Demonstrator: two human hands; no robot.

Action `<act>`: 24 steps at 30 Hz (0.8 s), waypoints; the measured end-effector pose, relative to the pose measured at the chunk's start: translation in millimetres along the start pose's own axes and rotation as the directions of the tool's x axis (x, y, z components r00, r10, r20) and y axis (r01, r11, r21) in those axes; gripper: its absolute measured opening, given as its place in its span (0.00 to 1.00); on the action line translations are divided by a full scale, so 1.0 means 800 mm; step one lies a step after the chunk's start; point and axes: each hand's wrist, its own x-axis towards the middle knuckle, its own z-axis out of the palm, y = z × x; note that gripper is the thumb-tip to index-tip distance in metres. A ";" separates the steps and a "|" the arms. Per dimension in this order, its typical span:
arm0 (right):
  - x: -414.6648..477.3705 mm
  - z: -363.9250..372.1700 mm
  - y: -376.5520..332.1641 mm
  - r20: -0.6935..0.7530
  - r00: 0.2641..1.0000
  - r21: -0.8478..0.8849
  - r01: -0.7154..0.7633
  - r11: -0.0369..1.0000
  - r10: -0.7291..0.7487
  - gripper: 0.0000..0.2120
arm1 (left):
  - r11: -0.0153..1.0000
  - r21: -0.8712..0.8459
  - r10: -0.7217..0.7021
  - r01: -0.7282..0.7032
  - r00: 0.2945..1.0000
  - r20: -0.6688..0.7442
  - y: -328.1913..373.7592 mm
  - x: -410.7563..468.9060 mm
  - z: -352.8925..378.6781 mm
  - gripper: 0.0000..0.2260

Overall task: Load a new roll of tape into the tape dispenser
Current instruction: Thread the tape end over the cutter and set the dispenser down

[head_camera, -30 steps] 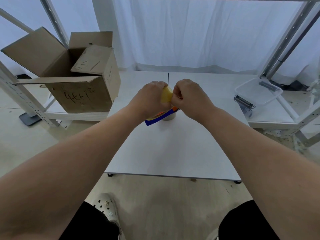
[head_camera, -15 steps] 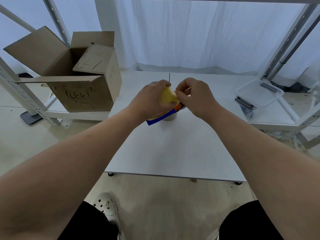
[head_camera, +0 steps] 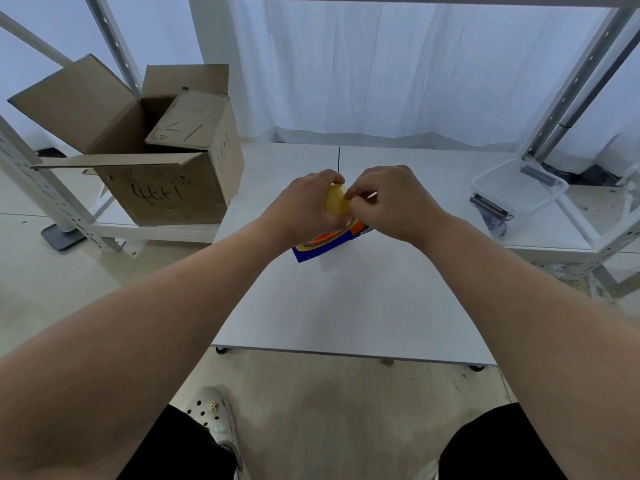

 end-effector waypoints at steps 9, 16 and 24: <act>0.009 0.004 0.000 -0.011 0.980 0.185 -0.195 0.963 0.200 0.09 | 1.000 0.019 -0.009 0.009 1.000 -0.008 0.004 -0.001 0.002 0.34; 0.017 0.006 -0.005 -0.025 0.988 -0.093 -0.151 0.984 0.149 0.09 | 0.995 0.098 0.006 0.001 0.997 -0.077 0.008 0.000 0.003 0.26; 0.017 0.003 -0.005 -0.073 0.972 0.014 -0.223 0.975 0.224 0.10 | 1.000 0.023 0.021 -0.018 0.993 -0.117 0.008 0.000 0.002 0.25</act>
